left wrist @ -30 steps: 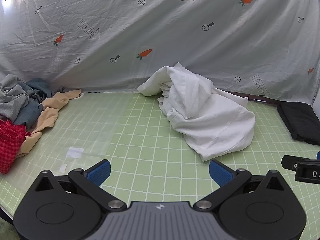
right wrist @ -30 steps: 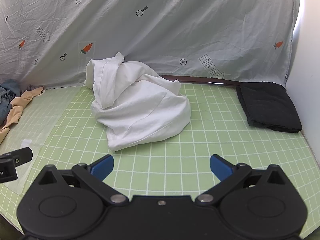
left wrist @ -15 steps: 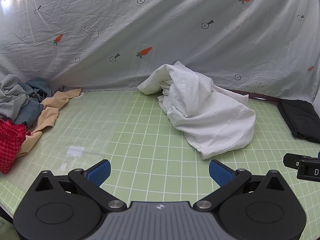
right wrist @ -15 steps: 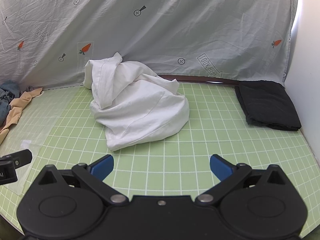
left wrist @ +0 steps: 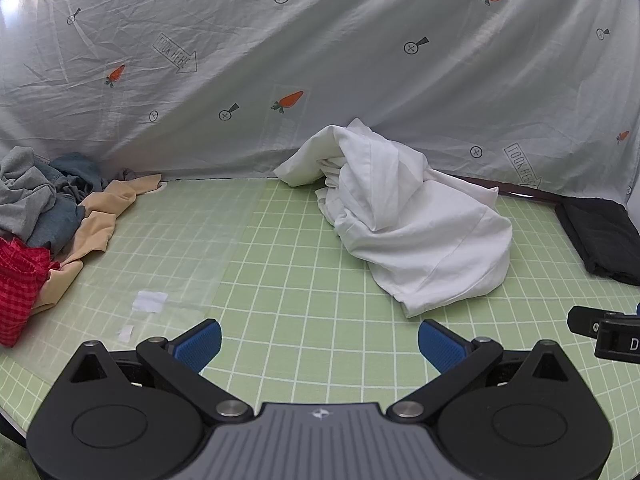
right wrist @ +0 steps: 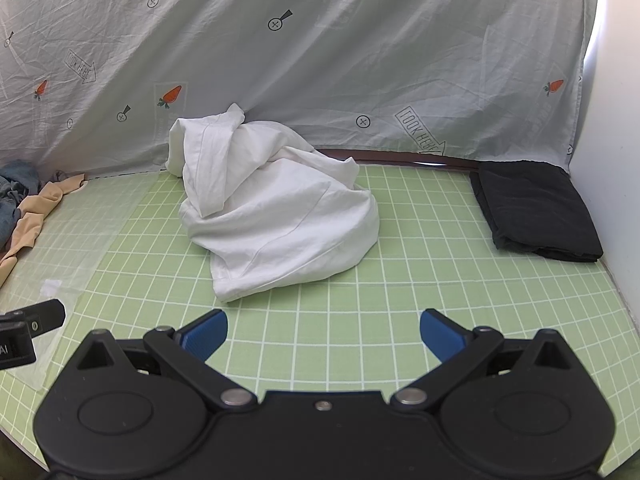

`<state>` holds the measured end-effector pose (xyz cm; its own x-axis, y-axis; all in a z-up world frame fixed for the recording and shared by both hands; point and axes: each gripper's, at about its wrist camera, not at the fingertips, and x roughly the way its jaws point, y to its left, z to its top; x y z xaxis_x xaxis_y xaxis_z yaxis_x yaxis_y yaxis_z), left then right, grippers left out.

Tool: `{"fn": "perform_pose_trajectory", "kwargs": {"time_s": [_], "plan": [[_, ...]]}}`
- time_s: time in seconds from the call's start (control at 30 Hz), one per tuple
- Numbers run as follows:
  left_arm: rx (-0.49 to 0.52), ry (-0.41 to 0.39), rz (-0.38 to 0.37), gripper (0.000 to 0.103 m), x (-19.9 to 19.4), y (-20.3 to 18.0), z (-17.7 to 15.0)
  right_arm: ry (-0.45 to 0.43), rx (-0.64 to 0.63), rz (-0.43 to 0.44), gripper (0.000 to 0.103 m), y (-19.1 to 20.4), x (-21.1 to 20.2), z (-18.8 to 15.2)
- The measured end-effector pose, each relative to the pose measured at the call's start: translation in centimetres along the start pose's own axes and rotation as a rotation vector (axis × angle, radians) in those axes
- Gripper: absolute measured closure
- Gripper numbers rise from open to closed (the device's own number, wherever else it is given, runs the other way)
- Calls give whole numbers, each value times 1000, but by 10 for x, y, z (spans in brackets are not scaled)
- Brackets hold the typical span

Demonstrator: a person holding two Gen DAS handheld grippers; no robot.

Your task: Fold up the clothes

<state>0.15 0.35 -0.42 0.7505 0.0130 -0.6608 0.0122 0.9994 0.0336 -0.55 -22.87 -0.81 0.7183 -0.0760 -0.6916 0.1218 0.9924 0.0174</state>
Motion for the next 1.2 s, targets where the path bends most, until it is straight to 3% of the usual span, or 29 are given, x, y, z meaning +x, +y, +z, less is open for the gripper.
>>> {"fn": "perform_pose_trajectory", "kwargs": {"time_s": [0.67,1.2], "plan": [[-2,33,-9,0,11,3,5,20,-5,-3,0,3,8,2],[-38,87,-32,0,49,8,21,35,-42,-35,0,-1,38,15]]}}
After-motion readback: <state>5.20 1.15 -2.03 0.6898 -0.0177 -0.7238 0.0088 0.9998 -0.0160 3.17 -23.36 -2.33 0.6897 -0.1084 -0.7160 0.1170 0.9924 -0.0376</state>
